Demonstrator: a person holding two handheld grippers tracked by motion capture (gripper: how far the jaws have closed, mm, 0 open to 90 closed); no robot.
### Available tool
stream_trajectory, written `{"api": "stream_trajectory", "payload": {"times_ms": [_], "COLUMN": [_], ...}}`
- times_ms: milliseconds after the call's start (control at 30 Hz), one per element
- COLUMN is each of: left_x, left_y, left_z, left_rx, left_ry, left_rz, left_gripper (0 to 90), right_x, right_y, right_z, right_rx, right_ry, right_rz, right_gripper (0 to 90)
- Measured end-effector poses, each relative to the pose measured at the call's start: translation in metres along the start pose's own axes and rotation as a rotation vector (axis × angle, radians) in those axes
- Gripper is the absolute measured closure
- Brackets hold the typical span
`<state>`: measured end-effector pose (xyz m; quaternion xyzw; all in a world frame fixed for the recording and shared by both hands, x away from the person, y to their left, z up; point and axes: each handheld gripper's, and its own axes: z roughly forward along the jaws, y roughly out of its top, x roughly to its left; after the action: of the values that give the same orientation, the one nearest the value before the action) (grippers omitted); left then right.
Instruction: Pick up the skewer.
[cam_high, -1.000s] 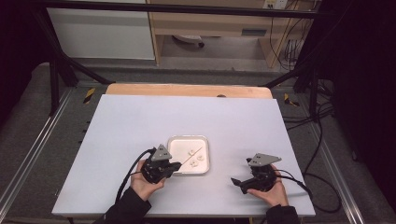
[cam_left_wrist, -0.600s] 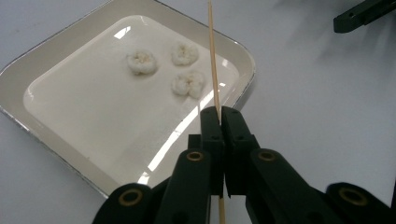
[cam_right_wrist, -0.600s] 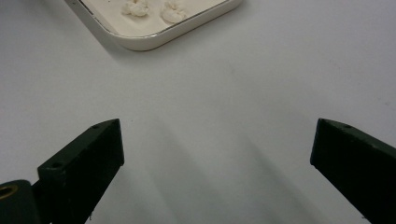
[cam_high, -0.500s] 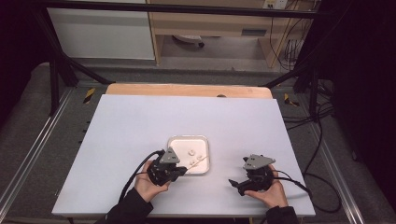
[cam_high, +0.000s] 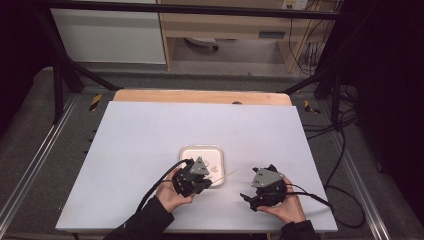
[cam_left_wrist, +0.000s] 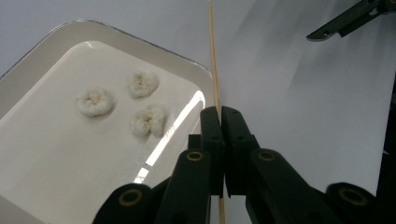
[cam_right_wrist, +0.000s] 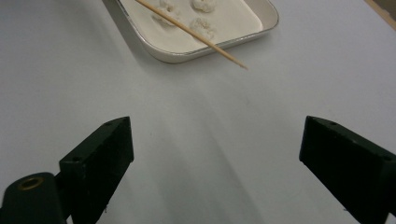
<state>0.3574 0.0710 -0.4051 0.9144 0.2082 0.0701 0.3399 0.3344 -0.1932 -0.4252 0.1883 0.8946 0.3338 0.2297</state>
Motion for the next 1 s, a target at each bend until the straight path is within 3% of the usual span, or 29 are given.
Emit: {"api": "stream_trajectory", "payload": {"times_ms": [33,133,167,267,367,433,500,600,633,700,800,900,1000], "left_x": [-0.001,-0.002,-0.003,-0.004,-0.007,-0.010,-0.012,-0.016,-0.017,-0.019,-0.022,-0.024,-0.026], "left_y": [0.003,0.005,0.006,0.008,0.012,0.014,0.016,0.019,0.020,0.022,0.025,0.027,0.029], "left_z": [0.003,0.005,0.008,0.010,0.014,0.017,0.019,0.022,0.023,0.025,0.026,0.028,0.029], "left_rx": [0.010,0.023,0.032,0.045,0.059,0.067,0.073,0.085,0.089,0.093,0.097,0.100,0.107], "left_ry": [-0.003,-0.005,-0.013,-0.018,-0.025,-0.031,-0.040,-0.045,-0.046,-0.049,-0.056,-0.064,-0.069], "left_rz": [0.010,0.020,0.025,0.031,0.046,0.055,0.065,0.090,0.094,0.104,0.115,0.127,0.140], "left_gripper": [88.2,88.3,88.2,88.2,88.2,88.2,88.2,88.2,88.2,88.2,88.2,88.2,88.2], "right_x": [0.002,0.004,0.006,0.009,0.012,0.012,0.014,0.015,0.014,0.015,0.017,0.017,0.017], "right_y": [0.003,0.006,0.008,0.011,0.015,0.015,0.017,0.017,0.016,0.016,0.015,0.015,0.014], "right_z": [0.000,0.000,0.000,0.001,0.003,0.004,0.006,0.008,0.009,0.009,0.011,0.012,0.014], "right_rx": [0.007,0.013,0.011,0.015,0.031,0.029,0.044,0.049,0.055,0.057,0.057,0.061,0.069], "right_ry": [-0.006,-0.009,-0.009,-0.006,0.003,0.007,0.020,0.030,0.041,0.044,0.059,0.068,0.074], "right_rz": [-0.035,-0.068,-0.101,-0.128,-0.206,-0.222,-0.268,-0.294,-0.328,-0.339,-0.397,-0.421,-0.482], "right_gripper": [13.7,15.4,18.0,20.3,25.2,26.7,32.6,36.2,40.1,42.4,53.2,56.7,63.6]}}
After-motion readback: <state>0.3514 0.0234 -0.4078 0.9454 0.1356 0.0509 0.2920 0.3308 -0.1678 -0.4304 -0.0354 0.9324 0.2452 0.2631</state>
